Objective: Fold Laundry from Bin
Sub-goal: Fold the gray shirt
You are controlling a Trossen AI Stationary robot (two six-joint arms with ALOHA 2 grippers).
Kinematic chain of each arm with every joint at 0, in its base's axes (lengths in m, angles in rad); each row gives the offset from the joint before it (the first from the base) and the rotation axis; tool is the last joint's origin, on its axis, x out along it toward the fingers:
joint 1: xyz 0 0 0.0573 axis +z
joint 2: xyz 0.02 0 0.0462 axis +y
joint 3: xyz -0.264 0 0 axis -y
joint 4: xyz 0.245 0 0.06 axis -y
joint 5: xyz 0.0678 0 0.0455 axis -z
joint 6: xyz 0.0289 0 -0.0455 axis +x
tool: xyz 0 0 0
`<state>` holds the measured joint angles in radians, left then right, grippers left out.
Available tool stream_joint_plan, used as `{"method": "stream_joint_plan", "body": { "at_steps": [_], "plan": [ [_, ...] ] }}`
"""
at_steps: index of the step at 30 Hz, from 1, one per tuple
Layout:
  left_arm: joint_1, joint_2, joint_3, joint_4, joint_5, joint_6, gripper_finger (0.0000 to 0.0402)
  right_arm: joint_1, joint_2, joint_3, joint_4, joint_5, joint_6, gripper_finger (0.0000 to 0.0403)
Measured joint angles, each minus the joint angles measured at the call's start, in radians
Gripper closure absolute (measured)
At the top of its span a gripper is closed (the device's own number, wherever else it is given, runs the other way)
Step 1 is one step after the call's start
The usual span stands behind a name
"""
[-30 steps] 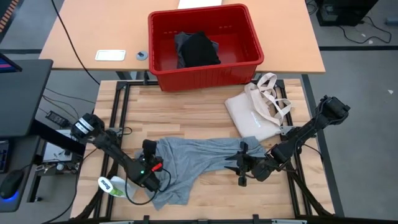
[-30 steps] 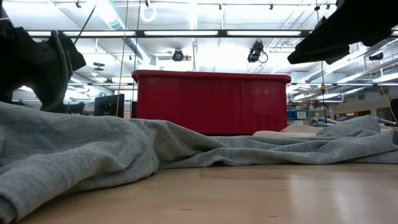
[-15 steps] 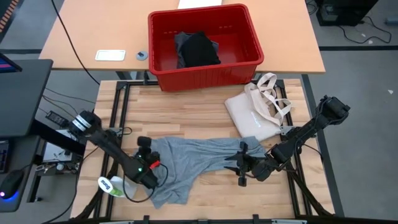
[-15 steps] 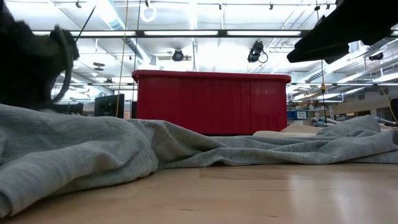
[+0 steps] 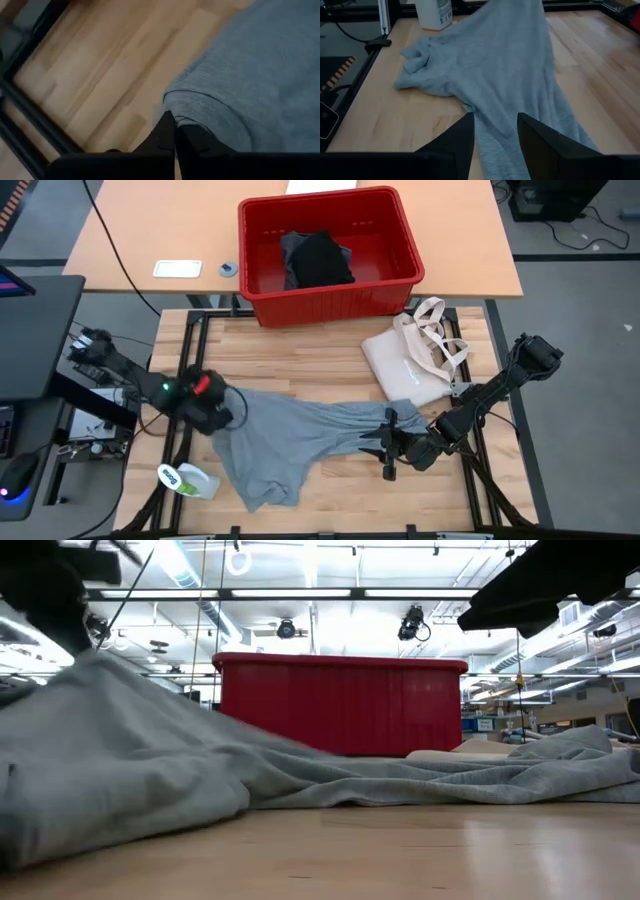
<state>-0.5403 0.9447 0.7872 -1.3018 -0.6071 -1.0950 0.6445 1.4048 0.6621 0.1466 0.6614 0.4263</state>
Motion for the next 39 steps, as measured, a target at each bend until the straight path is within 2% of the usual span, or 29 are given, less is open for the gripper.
{"method": "stream_joint_plan", "body": {
  "at_steps": [10, 14, 17, 23, 30, 35, 39],
  "plan": [
    [0.196, -0.431, -0.326, 0.206, 0.085, -0.076, 0.0397, 0.002, 0.0, 0.0, 0.003, 0.0, 0.0, 0.0245],
    [0.217, -0.556, -0.343, 0.245, 0.064, -0.067, 0.0397, 0.005, 0.0, 0.0, 0.011, -0.003, 0.0, 0.0245],
    [0.216, -0.622, -0.34, 0.242, -0.012, -0.053, 0.0397, 0.009, 0.0, 0.0, 0.015, -0.004, 0.0, 0.0245],
    [0.219, -0.617, -0.34, 0.234, -0.072, -0.046, 0.037, 0.01, 0.0, 0.0, 0.017, -0.002, 0.005, 0.0245],
    [0.219, -0.578, -0.34, 0.255, -0.16, -0.162, 0.0275, 0.007, 0.0, 0.0, 0.026, 0.0, 0.008, 0.0245],
    [0.219, -0.578, -0.34, 0.405, -0.193, -0.002, 0.02, 0.007, 0.0, 0.0, 0.038, 0.0, 0.004, 0.0245],
    [0.223, -0.578, -0.339, 0.53, -0.318, 0.174, 0.0162, 0.007, 0.0, 0.0, 0.046, 0.0, -0.003, 0.0245]
  ]
}}
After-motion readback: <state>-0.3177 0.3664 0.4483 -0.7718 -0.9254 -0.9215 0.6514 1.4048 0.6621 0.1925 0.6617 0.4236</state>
